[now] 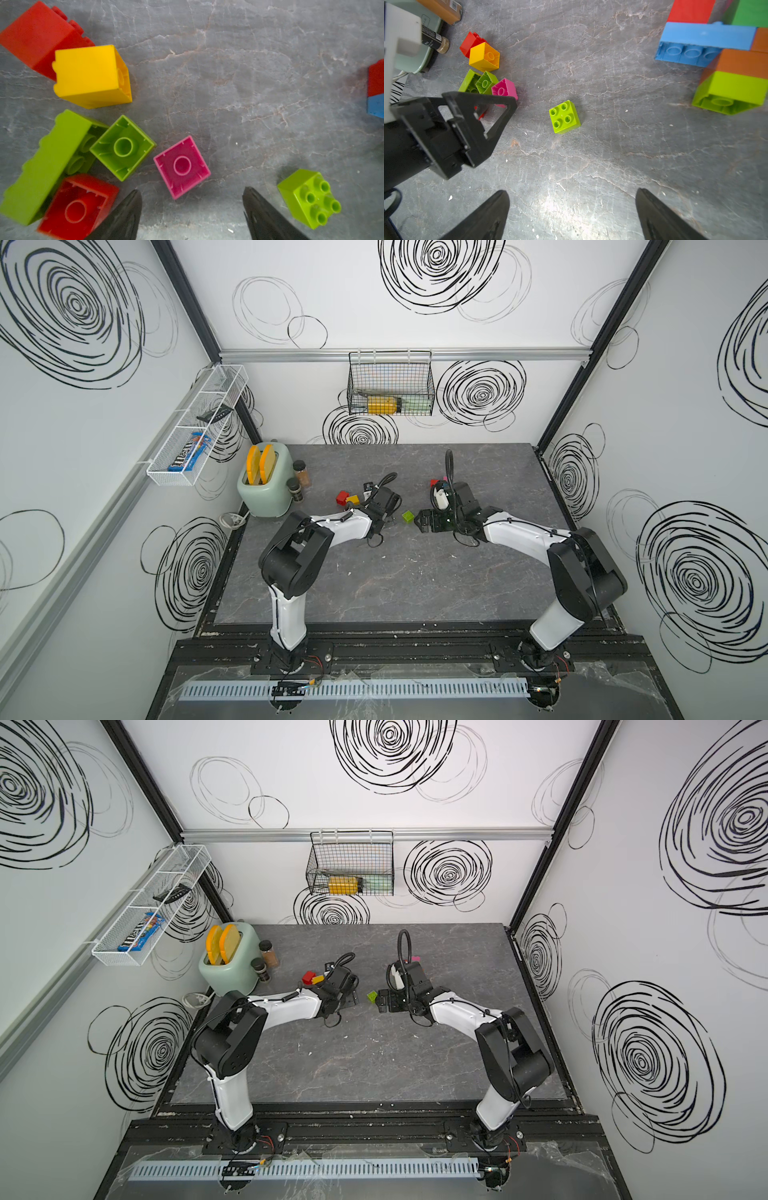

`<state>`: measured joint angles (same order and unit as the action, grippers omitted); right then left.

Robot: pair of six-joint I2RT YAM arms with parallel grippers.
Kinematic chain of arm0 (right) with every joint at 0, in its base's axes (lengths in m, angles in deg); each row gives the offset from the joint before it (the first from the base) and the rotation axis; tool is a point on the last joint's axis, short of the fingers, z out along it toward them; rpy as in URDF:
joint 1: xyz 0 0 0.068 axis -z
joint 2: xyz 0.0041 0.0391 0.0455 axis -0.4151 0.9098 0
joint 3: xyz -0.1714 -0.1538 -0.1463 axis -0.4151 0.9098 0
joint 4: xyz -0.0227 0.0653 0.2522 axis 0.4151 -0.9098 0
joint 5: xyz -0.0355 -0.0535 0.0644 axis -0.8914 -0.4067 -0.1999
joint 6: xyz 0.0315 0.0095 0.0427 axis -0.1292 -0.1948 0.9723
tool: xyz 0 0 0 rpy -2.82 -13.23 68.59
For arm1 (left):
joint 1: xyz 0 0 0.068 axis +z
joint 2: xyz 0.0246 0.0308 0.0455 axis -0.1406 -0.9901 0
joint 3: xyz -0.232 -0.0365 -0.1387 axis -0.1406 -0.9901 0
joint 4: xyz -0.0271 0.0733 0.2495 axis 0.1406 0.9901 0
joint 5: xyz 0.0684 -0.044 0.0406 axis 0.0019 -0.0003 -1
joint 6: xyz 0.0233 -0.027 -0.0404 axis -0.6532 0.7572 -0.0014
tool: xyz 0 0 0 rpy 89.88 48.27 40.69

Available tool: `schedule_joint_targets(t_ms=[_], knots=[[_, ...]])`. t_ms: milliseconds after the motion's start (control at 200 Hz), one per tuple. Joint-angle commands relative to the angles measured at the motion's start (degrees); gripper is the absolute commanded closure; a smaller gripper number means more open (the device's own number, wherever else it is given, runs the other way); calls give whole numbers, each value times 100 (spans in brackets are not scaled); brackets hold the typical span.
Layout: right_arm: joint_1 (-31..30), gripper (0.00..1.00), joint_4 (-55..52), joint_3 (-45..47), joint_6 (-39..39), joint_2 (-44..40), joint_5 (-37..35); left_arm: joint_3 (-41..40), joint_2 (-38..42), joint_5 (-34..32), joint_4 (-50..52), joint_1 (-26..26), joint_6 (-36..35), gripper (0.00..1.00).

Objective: Assemble the number 4 with lego
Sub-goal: Pick up the lego brick from the center of the board.

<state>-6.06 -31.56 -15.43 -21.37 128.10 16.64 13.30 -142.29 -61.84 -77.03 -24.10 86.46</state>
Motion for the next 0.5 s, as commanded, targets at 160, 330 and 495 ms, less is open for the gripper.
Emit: schedule_joint_targets(t_ms=[160, 330, 495], knots=[[-12, 1, -197, 124, -112, -363, -126, 294, -436, -431, -162, 115, 517, 27], [-16, 1, -287, 135, -186, -428, -192, 434, -627, -489, -169, 142, 444, 30], [-12, 1, -344, 159, -225, -487, -257, 536, -769, -537, -156, 177, 433, 31]])
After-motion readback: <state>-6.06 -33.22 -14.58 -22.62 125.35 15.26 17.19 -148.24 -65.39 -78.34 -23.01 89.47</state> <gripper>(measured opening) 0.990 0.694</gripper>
